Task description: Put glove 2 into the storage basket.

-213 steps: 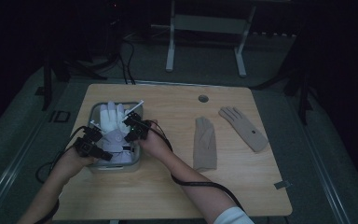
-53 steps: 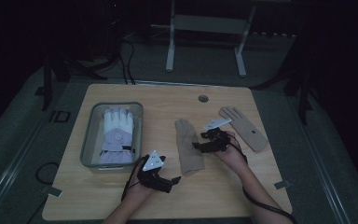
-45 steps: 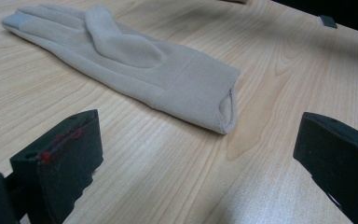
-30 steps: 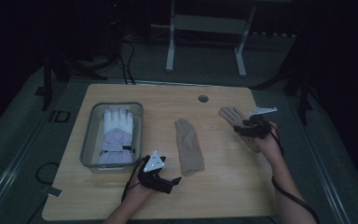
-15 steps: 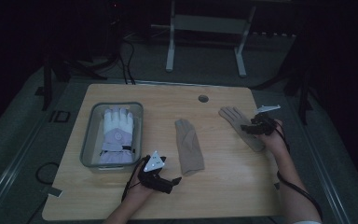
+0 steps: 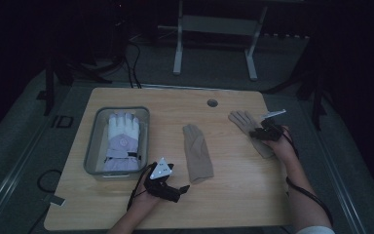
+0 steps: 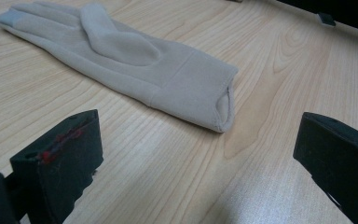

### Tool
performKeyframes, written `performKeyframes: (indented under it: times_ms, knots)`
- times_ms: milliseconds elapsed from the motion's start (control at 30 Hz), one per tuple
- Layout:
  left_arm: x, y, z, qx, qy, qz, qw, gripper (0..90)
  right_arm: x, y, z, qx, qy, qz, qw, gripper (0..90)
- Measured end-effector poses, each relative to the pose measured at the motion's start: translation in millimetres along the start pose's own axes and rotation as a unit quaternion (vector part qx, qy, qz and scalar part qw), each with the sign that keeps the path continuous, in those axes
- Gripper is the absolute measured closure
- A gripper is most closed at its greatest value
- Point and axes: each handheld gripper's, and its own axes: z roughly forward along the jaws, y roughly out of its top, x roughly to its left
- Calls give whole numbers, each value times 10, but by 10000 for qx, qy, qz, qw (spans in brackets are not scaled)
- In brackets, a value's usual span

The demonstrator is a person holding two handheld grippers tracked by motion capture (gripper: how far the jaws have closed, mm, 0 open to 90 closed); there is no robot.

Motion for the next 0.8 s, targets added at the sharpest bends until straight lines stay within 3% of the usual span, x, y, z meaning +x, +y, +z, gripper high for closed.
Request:
performKeyframes:
  times_ms: [100,233,333,500,600,800]
  knots:
    - [0,1,2,1,-2,-1,10000,14,68,19,-2,67,-118,39,9999,769]
    - [6,7,-2,2,-6,-23,10000,14,156,29,-16,29,-128,350,9993,778]
    - [9,8,-8,-22,-17,-50,10000,14,237,31,-56,-131,-102,654,9977,782]
    - [2,11,-3,-36,-29,-30,10000,14,388,100,-196,-416,-82,889,9951,789]
    - [2,13,-4,-32,-29,-27,10000,14,457,150,-326,-664,-80,1079,9919,790]
    - [-6,29,-5,-63,-52,2,10000,14,590,148,-560,-994,-594,1334,9843,789]
